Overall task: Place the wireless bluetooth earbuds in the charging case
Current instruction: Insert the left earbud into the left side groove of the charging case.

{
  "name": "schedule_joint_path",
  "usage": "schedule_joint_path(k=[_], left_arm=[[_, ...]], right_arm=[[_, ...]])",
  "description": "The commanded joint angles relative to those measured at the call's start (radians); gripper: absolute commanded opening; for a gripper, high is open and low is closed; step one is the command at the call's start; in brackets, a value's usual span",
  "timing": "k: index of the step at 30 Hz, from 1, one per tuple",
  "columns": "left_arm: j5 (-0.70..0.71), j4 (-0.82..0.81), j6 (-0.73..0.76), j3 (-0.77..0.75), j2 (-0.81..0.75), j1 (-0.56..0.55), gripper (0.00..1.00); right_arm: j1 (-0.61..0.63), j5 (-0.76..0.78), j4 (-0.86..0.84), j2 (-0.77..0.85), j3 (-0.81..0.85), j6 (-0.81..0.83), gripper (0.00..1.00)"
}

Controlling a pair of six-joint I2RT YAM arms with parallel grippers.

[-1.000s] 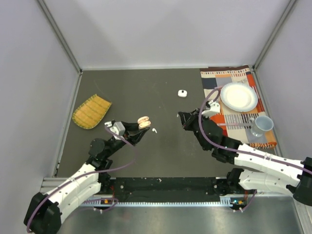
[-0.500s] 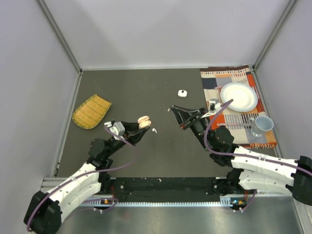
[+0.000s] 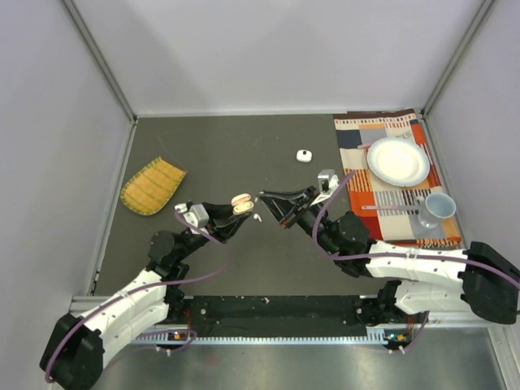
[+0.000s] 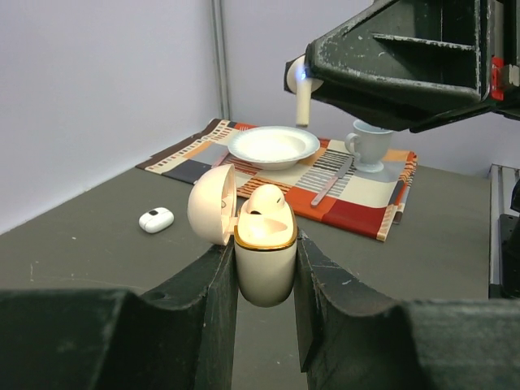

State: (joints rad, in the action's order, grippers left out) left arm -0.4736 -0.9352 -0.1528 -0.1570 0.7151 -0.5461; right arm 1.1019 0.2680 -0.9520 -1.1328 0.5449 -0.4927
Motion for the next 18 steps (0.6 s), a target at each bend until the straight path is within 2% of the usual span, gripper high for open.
schedule_joint_path(k=[1, 7, 18], left_arm=[[-0.025, -0.086, 0.012, -0.019, 0.012, -0.005, 0.0], [-0.028, -0.085, 0.01, -0.019, 0.01, -0.005, 0.0], [-0.025, -0.086, 0.006, -0.022, -0.005, -0.005, 0.0]], right_arm=[[0.045, -0.073, -0.086, -0.048, 0.076, 0.02, 0.0], [0.076, -0.093, -0.145, -0.094, 0.087, 0.028, 0.0], [0.079, -0.075, -0.079, -0.124, 0.119, 0.032, 0.0]])
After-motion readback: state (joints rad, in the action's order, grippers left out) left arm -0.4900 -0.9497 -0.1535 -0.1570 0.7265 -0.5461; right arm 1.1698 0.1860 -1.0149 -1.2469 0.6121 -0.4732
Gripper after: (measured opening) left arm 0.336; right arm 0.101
